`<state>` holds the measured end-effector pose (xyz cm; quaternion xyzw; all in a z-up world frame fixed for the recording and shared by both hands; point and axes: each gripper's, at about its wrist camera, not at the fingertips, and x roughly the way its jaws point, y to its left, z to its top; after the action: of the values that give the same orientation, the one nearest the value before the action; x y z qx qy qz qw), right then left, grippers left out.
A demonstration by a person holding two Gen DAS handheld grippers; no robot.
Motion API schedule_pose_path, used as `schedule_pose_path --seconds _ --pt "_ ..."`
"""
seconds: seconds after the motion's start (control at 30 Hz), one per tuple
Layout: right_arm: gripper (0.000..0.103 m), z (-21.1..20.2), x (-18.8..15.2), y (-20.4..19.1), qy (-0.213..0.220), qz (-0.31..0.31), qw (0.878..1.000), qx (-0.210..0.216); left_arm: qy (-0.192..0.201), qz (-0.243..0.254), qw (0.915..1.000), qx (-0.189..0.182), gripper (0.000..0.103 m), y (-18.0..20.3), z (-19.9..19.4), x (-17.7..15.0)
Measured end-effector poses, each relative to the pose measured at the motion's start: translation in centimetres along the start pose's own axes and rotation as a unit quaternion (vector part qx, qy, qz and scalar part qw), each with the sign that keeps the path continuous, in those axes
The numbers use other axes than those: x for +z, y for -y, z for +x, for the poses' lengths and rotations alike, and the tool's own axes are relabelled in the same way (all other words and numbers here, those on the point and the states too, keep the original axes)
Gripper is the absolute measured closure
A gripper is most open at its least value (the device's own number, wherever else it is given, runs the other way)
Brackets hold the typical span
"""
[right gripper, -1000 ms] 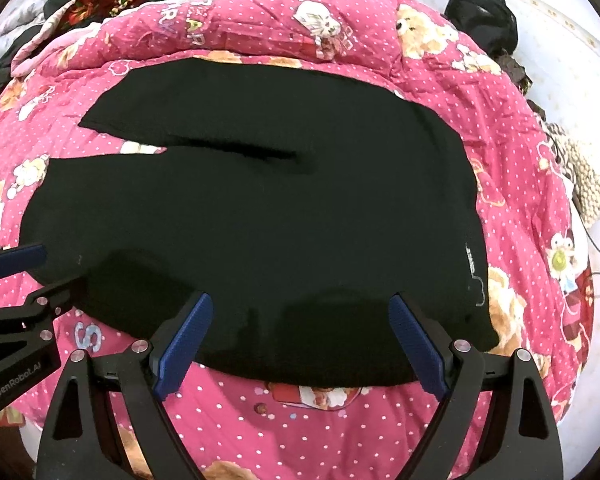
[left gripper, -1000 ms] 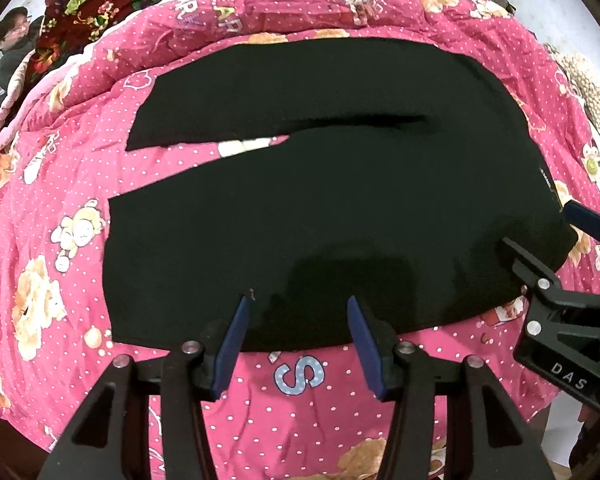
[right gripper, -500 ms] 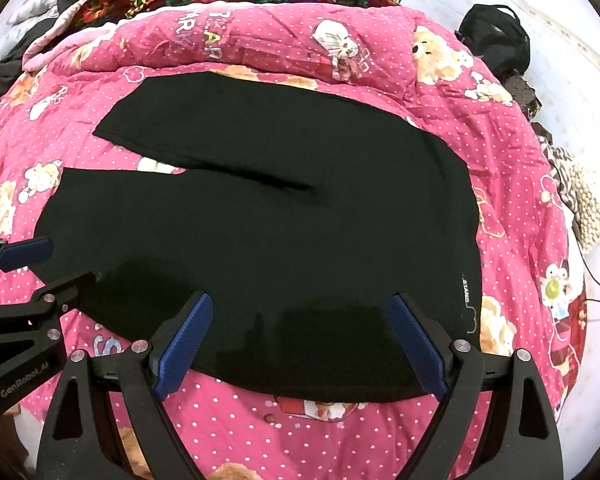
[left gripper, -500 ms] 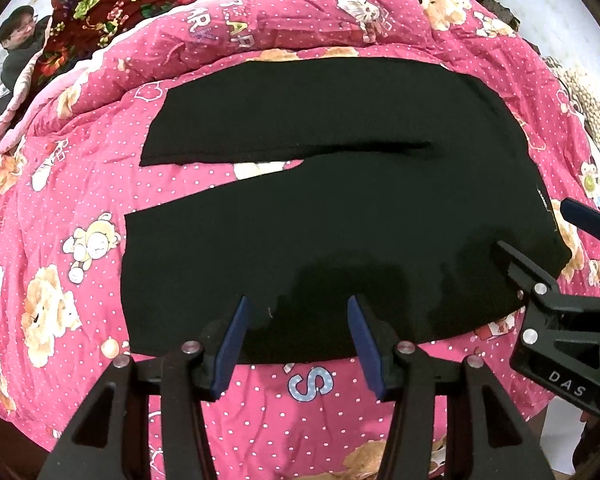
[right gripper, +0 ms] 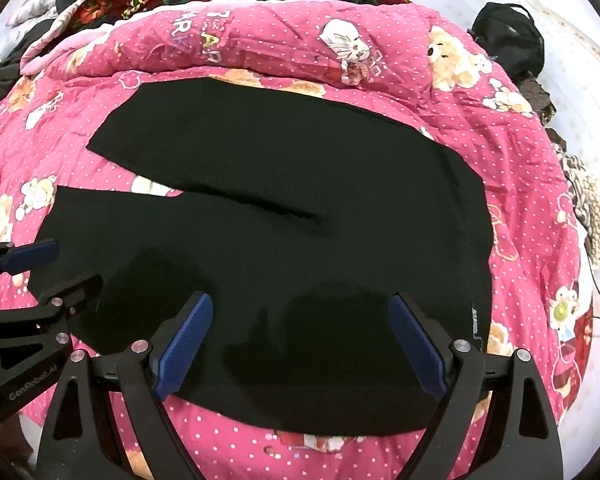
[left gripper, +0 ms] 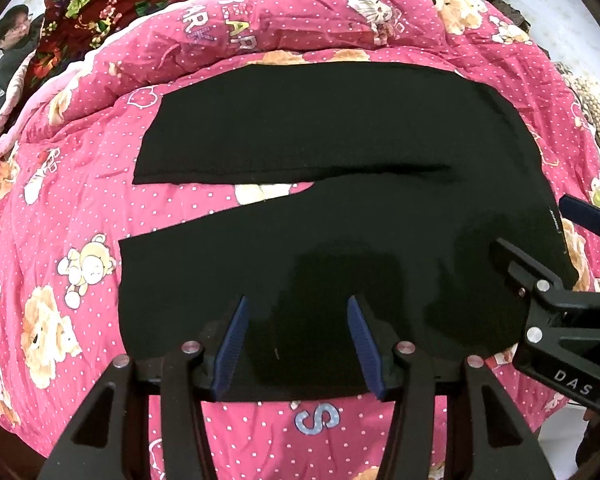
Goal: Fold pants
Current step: 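Grasp the leg-end edge of the black pants with both grippers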
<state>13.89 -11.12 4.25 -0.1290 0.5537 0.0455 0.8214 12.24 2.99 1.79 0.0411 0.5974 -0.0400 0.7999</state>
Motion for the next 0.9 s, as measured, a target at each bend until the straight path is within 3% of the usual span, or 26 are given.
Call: schedule_pose_path --seconds 0.53,0.9 --pt "0.013 4.0 4.2 2.1 -0.004 0.011 1.000 0.025 -0.003 -0.003 1.0000 0.008 0.049 -0.8 3.7 5.9" --pt "0.013 9.2 8.6 6.6 0.001 0.049 0.997 0.059 0.005 0.019 0.9998 0.002 0.049 -1.3 8.1 12.2"
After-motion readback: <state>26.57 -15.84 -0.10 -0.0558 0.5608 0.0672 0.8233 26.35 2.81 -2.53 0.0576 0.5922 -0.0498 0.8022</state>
